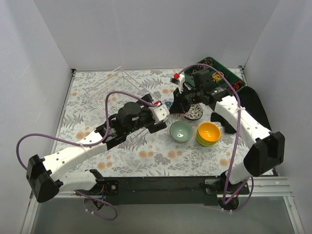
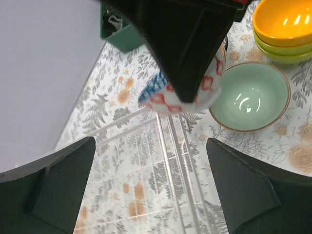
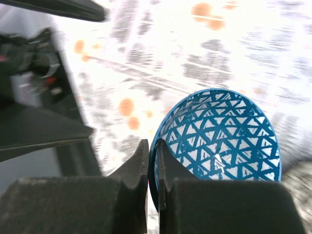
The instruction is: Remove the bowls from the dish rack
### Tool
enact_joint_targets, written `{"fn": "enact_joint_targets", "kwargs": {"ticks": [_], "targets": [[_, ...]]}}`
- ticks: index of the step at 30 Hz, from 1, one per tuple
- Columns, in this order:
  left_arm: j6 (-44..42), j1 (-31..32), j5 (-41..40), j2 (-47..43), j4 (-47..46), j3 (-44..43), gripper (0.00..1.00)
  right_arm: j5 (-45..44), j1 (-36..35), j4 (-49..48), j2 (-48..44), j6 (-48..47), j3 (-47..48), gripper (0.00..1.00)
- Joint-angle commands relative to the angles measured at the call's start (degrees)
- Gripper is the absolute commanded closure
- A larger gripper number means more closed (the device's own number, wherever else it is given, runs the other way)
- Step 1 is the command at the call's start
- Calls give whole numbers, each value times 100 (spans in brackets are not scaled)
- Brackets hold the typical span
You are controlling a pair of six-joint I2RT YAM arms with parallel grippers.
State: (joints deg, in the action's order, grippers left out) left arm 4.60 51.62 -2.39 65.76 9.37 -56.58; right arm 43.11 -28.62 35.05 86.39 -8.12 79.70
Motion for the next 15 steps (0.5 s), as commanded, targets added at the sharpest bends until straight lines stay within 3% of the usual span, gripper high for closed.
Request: {"fn": "enact_joint_targets", "kwargs": {"ticks": [1, 7, 15], "targets": [[1260, -274, -595, -256, -216, 68, 2, -1821, 32, -814, -648, -137, -268, 99], [3121, -1231, -368, -291, 249, -20, 2, -3859, 32, -2282, -1001, 12, -1307, 99], [4153, -2216, -95, -335, 865, 6, 2, -5067, 58, -3451, -826, 363, -2229, 99]]}}
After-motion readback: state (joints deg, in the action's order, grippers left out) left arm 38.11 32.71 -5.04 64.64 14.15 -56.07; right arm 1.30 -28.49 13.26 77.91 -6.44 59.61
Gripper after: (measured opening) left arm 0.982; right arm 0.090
